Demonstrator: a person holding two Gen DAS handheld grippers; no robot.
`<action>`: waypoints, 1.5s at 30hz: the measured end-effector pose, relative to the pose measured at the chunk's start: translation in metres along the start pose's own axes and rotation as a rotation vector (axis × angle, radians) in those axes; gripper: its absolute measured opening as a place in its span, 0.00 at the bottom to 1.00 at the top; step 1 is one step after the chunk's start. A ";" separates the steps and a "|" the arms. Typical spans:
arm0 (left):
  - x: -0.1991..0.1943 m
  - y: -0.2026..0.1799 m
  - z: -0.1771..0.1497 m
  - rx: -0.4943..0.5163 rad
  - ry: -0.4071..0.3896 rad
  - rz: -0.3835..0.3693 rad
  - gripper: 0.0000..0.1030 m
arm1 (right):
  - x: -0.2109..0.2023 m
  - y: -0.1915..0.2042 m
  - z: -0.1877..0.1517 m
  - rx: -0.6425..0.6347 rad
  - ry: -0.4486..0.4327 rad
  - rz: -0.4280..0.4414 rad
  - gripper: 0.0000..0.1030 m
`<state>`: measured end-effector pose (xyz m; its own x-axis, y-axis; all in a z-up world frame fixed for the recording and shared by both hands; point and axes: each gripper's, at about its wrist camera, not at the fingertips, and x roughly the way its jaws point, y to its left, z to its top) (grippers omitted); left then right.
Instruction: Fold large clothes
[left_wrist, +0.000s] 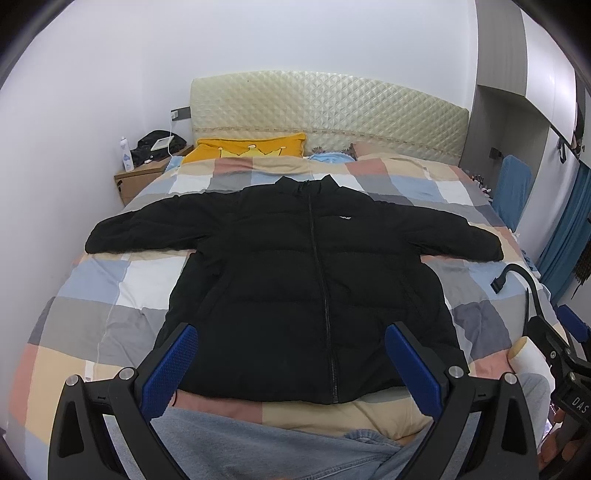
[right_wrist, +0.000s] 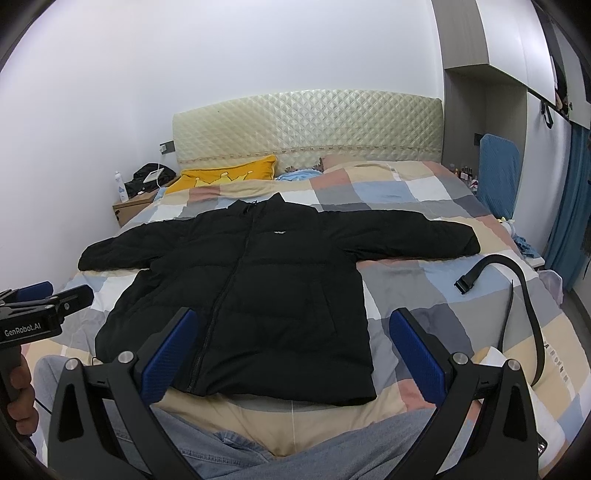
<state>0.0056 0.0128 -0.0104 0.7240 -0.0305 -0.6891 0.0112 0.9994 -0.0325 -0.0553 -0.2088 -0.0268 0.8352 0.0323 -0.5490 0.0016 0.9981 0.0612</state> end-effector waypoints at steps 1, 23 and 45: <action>0.000 0.000 0.000 -0.001 0.000 0.001 0.99 | 0.000 -0.001 0.000 0.000 0.000 0.000 1.00; 0.009 0.004 -0.004 -0.013 0.027 0.001 0.99 | 0.006 0.002 -0.005 0.006 0.031 0.000 1.00; 0.065 0.013 0.034 0.084 -0.032 -0.069 0.99 | 0.050 -0.016 0.017 0.047 0.015 -0.065 1.00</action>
<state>0.0768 0.0240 -0.0309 0.7410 -0.1004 -0.6640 0.1189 0.9928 -0.0175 -0.0039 -0.2237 -0.0409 0.8241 -0.0312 -0.5656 0.0813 0.9947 0.0636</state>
